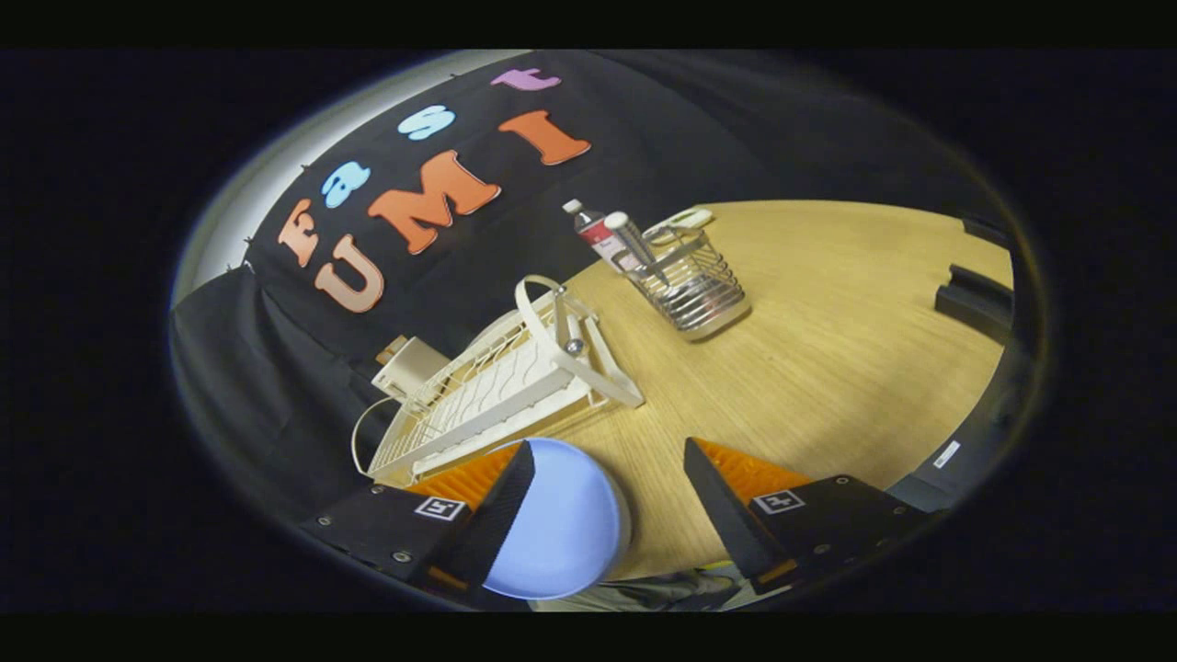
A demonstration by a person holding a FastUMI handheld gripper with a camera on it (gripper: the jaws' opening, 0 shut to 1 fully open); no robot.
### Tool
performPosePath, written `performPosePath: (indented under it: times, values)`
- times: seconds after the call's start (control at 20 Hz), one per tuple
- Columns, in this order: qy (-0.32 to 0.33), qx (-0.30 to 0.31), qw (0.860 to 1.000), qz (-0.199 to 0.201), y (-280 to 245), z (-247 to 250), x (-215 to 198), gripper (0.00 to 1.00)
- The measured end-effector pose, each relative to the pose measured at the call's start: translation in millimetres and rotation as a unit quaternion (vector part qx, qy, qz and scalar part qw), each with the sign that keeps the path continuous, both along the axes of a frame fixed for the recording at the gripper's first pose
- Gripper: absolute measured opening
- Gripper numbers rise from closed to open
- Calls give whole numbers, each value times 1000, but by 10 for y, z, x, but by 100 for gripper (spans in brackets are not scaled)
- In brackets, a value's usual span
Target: Take the plate from the dish rack, then take the spoon from the basket and place it into the plate.
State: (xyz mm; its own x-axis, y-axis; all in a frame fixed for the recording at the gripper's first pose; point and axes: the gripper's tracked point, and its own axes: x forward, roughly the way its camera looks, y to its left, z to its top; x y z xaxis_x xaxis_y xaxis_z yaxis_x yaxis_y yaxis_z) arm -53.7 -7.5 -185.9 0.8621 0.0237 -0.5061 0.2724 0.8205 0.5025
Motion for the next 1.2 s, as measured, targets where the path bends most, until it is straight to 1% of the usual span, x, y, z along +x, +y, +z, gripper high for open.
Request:
performPosePath:
  times: [0.15,0.35,0.45,0.6,0.7,0.8,0.85,0.9,0.95,1.0,1.05,1.1,1.2]
  values:
    - [-34,-83,996,-8,-341,197,102,98]
    - [-93,-173,980,-40,-735,584,273,98]
    - [-113,-202,972,-44,-821,715,356,98]
    - [-120,-241,962,-41,-897,800,515,98]
    - [-122,-255,958,-41,-913,811,622,96]
    - [-130,-263,956,-30,-845,803,701,88]
    - [-129,-270,954,-34,-872,788,736,77]
    - [-129,-279,951,-38,-903,774,775,71]
    - [-127,-286,949,-42,-924,763,805,59]
    - [-122,-290,948,-47,-945,740,831,52]
    - [-118,-289,949,-47,-941,714,852,41]
    - [-113,-287,950,-43,-928,694,858,37]
    - [-94,-280,954,-50,-962,654,882,22]
